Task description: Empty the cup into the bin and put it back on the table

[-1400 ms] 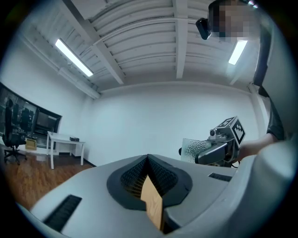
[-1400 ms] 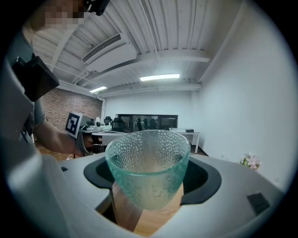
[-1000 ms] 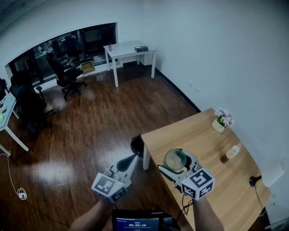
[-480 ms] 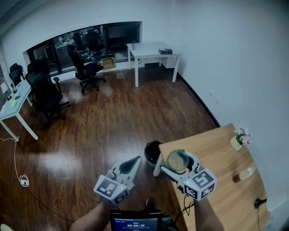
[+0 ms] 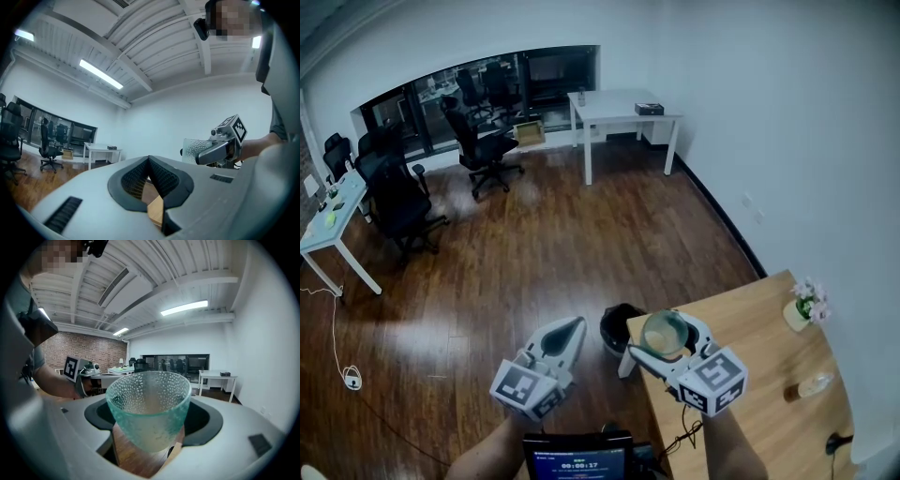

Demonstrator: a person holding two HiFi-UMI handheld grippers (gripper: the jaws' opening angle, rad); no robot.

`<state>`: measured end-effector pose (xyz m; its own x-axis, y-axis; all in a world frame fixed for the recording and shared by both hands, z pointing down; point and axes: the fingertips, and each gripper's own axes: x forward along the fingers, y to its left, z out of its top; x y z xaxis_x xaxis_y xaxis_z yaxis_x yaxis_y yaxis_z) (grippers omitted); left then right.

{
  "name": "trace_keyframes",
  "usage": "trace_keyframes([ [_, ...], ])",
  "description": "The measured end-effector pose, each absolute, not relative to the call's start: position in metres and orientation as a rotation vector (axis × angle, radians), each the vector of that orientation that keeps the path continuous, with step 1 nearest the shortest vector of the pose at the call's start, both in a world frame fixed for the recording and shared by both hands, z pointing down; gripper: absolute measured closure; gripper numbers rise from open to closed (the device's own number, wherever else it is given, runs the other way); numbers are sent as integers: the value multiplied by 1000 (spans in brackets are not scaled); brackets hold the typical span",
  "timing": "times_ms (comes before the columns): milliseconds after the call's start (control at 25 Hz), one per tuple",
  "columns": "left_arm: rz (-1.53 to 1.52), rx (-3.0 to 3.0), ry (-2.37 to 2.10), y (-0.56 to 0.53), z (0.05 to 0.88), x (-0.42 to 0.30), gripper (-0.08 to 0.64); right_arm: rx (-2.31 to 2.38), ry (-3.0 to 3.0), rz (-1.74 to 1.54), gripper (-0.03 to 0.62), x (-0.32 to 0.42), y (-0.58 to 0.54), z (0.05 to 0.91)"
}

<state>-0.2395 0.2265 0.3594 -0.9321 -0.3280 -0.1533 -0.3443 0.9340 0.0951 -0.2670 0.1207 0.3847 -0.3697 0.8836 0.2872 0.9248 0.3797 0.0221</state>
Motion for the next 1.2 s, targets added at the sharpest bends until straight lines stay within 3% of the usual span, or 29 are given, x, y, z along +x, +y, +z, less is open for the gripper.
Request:
trace_keyframes([
  [680,-71,-443,2413,232,251,-257,560,-1627,-2413,-218,195,-348,128,381],
  [1200,-126,-644,2340,262,249,-350,560,-1438,-2542,-259,195,-426,154,359],
])
